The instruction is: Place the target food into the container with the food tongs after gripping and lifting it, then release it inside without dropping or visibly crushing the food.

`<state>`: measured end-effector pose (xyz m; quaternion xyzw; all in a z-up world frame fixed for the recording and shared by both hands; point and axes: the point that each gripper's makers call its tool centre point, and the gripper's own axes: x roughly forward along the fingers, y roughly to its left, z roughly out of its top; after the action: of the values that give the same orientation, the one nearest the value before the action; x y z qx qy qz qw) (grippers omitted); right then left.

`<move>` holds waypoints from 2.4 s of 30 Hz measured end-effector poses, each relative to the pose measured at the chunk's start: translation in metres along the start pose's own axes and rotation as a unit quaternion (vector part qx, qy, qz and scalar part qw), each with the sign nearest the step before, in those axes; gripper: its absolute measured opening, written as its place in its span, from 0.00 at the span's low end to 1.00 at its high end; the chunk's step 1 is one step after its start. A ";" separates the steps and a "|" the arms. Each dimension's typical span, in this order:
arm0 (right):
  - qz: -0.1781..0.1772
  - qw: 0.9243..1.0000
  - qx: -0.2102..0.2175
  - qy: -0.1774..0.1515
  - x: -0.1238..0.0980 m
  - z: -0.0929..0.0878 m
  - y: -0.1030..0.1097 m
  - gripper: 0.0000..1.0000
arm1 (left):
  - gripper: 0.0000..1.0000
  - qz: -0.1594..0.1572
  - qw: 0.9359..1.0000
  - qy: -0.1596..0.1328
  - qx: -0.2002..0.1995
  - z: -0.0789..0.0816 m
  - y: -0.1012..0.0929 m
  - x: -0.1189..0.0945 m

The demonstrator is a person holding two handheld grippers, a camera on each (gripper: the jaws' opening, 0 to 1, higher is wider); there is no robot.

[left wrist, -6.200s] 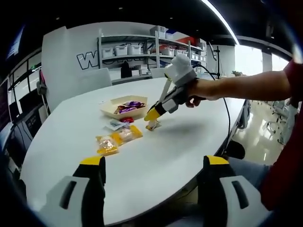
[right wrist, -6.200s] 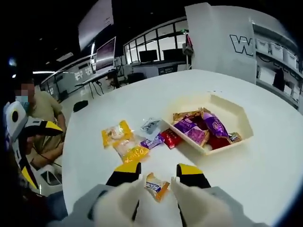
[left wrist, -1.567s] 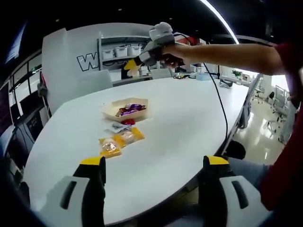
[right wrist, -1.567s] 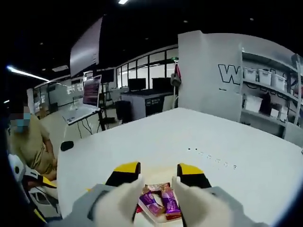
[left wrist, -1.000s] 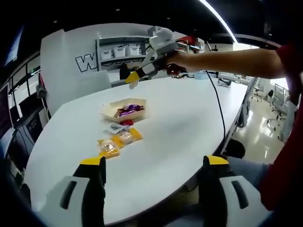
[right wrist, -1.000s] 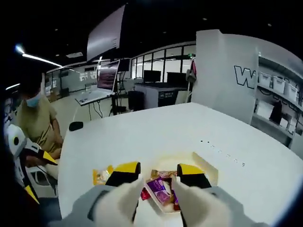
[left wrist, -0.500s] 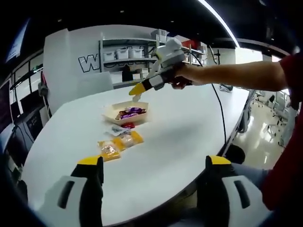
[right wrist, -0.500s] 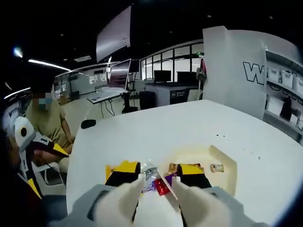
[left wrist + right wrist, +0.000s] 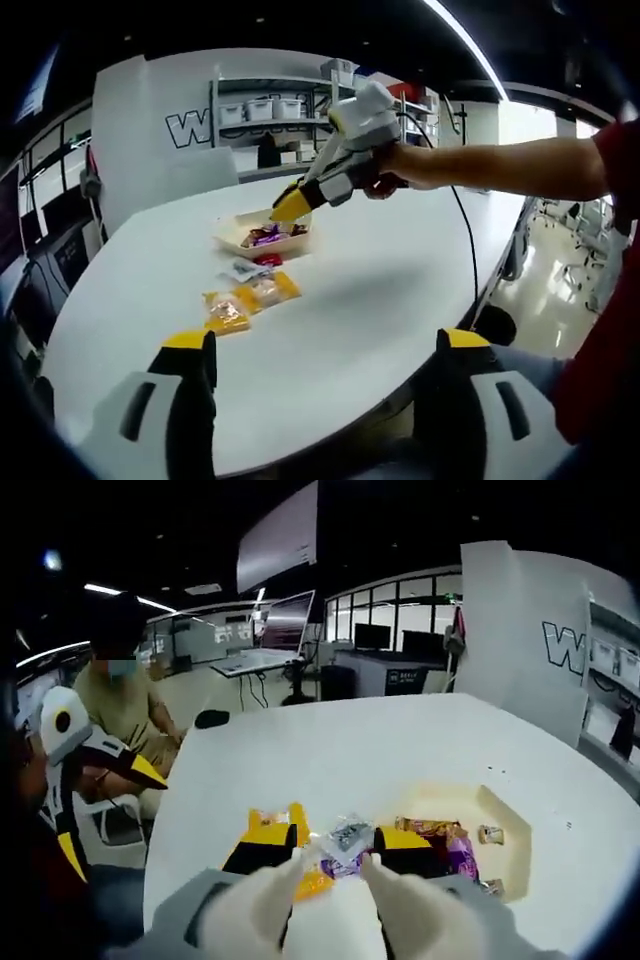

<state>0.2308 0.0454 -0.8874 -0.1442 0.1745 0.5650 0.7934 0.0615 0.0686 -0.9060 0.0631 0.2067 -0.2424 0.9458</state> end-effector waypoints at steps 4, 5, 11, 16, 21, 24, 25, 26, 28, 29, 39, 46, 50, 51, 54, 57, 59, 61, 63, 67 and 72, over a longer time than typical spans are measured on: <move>0.010 1.000 -0.026 0.001 0.005 -0.007 0.011 0.25 | 0.88 0.003 1.000 0.006 -0.001 -0.004 0.001 -0.001; 0.021 1.000 -0.016 0.005 0.007 -0.010 0.016 0.25 | 0.88 0.003 1.000 0.009 0.000 -0.006 0.002 -0.001; 0.028 1.000 0.004 0.003 0.021 -0.020 0.029 0.25 | 0.88 0.003 1.000 0.009 -0.004 -0.007 0.002 -0.001; 0.047 0.999 -0.012 0.015 0.034 -0.026 0.044 0.25 | 0.88 0.001 1.000 0.010 0.003 -0.005 0.001 0.001; 0.047 0.999 -0.011 0.017 0.037 -0.027 0.044 0.26 | 0.87 0.004 1.000 0.008 0.002 -0.003 0.004 -0.001; 0.045 0.999 -0.016 0.021 0.040 -0.029 0.044 0.26 | 0.87 0.005 1.000 0.008 0.001 -0.004 0.005 -0.002; 0.041 0.999 -0.028 0.023 0.042 -0.030 0.044 0.26 | 0.87 0.005 1.000 0.008 0.001 -0.004 0.005 -0.002; 0.039 0.998 -0.037 0.024 0.043 -0.030 0.042 0.26 | 0.87 0.005 1.000 0.008 0.001 -0.004 0.005 -0.002; 0.033 0.998 -0.046 0.029 0.045 -0.032 0.041 0.26 | 0.86 0.004 1.000 0.009 0.002 -0.004 0.004 -0.002; 0.034 0.998 -0.049 0.028 0.046 -0.032 0.041 0.26 | 0.86 0.004 1.000 0.009 0.003 -0.005 0.004 -0.002; 0.024 0.987 -0.150 0.059 0.054 -0.050 0.037 0.23 | 0.86 0.008 1.000 0.009 0.003 -0.004 0.008 -0.006; -0.006 0.995 -0.068 0.076 0.052 -0.051 0.026 0.19 | 0.85 0.009 1.000 0.012 0.003 -0.008 0.008 -0.007; -0.009 0.996 -0.048 0.078 0.049 -0.051 0.023 0.18 | 0.85 0.008 1.000 0.013 0.003 -0.009 0.004 -0.007; -0.011 0.996 -0.037 0.078 0.047 -0.051 0.022 0.18 | 0.85 0.008 1.000 0.014 0.004 -0.010 0.004 -0.007; -0.009 0.996 -0.038 0.074 0.044 -0.053 0.023 0.18 | 0.85 0.009 1.000 0.015 0.006 -0.010 0.003 -0.008; -0.008 0.997 -0.039 0.072 0.042 -0.054 0.023 0.19 | 0.84 0.009 1.000 0.015 0.007 -0.009 0.001 -0.008; -0.008 0.997 -0.042 0.070 0.039 -0.055 0.024 0.19 | 0.85 0.010 1.000 0.015 0.009 -0.009 0.001 -0.008; -0.009 0.997 -0.037 0.069 0.038 -0.055 0.023 0.19 | 0.84 0.007 1.000 0.013 0.007 -0.007 0.000 -0.009; -0.004 0.998 -0.017 0.065 0.035 -0.054 0.025 0.18 | 0.84 0.008 1.000 0.002 -0.003 -0.002 0.002 -0.009; 0.003 0.998 0.041 0.048 0.032 -0.048 0.027 0.18 | 0.84 0.010 1.000 0.010 0.007 -0.002 0.001 -0.007; 0.002 0.998 0.047 0.037 0.029 -0.042 0.027 0.18 | 0.84 0.006 1.000 0.008 0.009 0.000 -0.002 -0.006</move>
<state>0.2088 0.0604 -0.9390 -0.1273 0.2306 0.5519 0.7912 0.0556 0.0693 -0.9037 0.0749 0.2121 -0.2385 0.9447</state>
